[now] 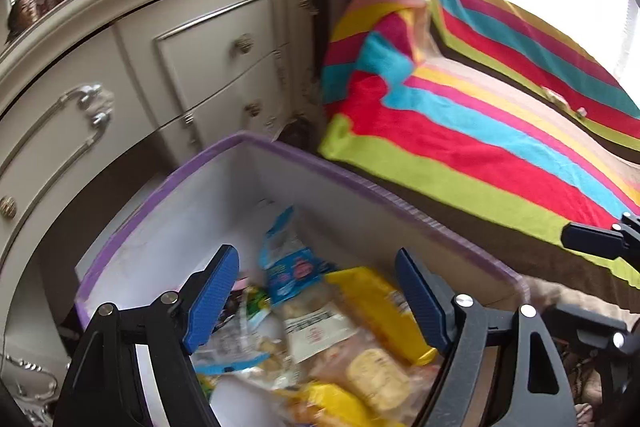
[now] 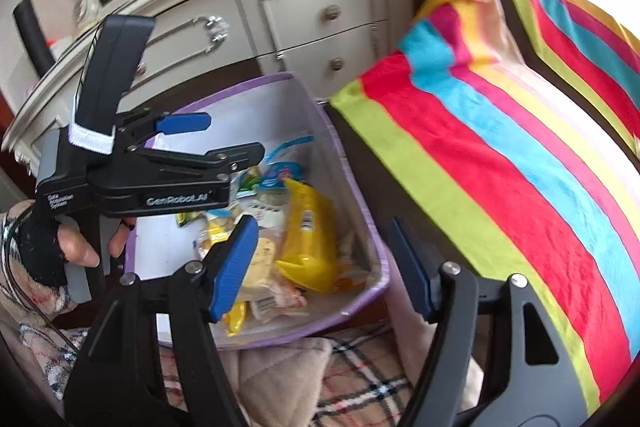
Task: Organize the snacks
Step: 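Open both tools to drop the packets into the white box, then move both open tools back over the bed toward the last snacks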
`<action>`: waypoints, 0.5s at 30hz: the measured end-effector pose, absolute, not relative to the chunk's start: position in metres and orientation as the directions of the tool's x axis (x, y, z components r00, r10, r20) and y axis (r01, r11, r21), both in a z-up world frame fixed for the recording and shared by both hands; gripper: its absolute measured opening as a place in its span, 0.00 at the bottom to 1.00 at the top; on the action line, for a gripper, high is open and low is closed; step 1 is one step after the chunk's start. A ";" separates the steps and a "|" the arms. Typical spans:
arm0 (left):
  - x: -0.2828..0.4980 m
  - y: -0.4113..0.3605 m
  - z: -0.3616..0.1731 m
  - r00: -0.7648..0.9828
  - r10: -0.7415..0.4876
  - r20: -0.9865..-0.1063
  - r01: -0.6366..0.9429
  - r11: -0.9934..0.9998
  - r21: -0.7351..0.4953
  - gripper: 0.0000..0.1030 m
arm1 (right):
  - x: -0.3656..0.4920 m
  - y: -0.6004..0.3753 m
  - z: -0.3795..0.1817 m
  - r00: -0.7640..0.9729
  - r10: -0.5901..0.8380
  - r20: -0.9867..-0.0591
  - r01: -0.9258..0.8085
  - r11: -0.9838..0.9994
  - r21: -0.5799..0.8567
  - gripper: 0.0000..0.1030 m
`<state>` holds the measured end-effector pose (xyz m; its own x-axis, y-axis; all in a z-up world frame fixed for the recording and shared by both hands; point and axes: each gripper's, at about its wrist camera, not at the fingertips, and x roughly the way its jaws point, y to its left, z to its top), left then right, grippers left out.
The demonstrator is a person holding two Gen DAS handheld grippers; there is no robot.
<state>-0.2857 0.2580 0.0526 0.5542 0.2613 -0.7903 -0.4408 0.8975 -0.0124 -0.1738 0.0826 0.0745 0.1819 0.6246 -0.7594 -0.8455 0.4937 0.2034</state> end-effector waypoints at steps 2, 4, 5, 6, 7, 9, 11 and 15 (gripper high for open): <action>-0.251 0.235 0.060 0.590 0.192 -0.784 -0.355 0.934 -0.038 0.79 | -0.140 0.052 0.073 0.240 0.620 -0.747 -0.775 0.585 0.236 0.70; -0.212 0.212 0.065 0.622 0.114 -0.775 -0.268 0.961 -0.073 0.80 | -0.105 0.018 0.072 0.309 0.595 -0.742 -0.686 0.679 0.259 0.70; -0.191 0.200 0.067 0.636 0.079 -0.768 -0.230 0.969 -0.090 0.81 | -0.087 0.003 0.072 0.347 0.565 -0.748 -0.638 0.727 0.253 0.70; -0.168 0.189 0.068 0.645 0.054 -0.762 -0.199 0.975 -0.099 0.82 | -0.070 -0.013 0.071 0.386 0.531 -0.754 -0.589 0.771 0.241 0.70; -0.145 0.178 0.067 0.648 0.040 -0.761 -0.177 0.979 -0.099 0.83 | -0.054 -0.029 0.071 0.420 0.495 -0.760 -0.540 0.810 0.229 0.70; -0.098 0.156 0.060 0.636 0.017 -0.772 -0.150 0.983 -0.102 0.83 | -0.024 -0.060 0.072 0.473 0.432 -0.768 -0.444 0.870 0.216 0.71; -0.056 0.134 0.050 0.614 -0.009 -0.789 -0.136 0.984 -0.117 0.83 | 0.003 -0.089 0.072 0.516 0.366 -0.775 -0.347 0.916 0.201 0.73; 0.009 0.101 0.032 0.610 0.004 -0.792 -0.110 0.991 -0.080 0.83 | 0.045 -0.141 0.069 0.564 0.263 -0.783 -0.181 0.964 0.193 0.78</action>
<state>0.0090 0.1014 0.0317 0.6099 0.0036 -0.7925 -0.1100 0.9907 -0.0802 0.0450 -0.1407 0.0685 0.5639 0.2627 -0.7829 -0.1812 0.9643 0.1931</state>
